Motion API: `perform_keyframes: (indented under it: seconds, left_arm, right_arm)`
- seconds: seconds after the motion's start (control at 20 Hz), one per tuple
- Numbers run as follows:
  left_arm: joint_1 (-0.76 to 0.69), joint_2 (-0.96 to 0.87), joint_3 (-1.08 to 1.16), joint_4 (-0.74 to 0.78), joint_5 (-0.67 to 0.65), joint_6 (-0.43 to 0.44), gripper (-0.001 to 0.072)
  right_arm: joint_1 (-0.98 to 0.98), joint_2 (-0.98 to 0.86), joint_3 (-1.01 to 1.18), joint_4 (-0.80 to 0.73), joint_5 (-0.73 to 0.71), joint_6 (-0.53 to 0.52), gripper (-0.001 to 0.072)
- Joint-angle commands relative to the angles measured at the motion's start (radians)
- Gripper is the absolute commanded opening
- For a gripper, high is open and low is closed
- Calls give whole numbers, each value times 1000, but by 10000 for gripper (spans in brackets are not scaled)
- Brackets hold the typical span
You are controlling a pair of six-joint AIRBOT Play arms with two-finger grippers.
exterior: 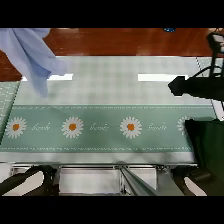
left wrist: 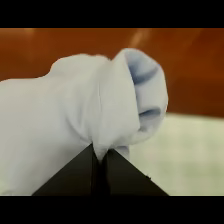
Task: Fold the shirts.
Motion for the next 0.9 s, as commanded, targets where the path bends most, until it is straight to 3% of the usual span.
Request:
perform_keyframes:
  seconds: [0.0, 0.3, 0.45, 0.6, 0.85]
  left_arm:
    - [-83, 35, 155, -108, 29, 14, 16]
    - [-379, 40, 156, -77, -3, 1, 16]
    - [-555, 59, -97, 34, 60, -102, 16]
    - [-644, 90, -397, 34, 165, -185, 16]
    - [-671, 108, -835, 38, 204, -238, 17]
  right_arm:
    - [0, 126, 0, 39, 41, -5, 410]
    - [0, 221, 0, 45, 42, -12, 410]
    - [0, 224, 0, 36, 41, -11, 410]
    - [0, 224, 0, 64, 41, -13, 410]
    - [-1, 223, 0, -26, 60, -11, 410]
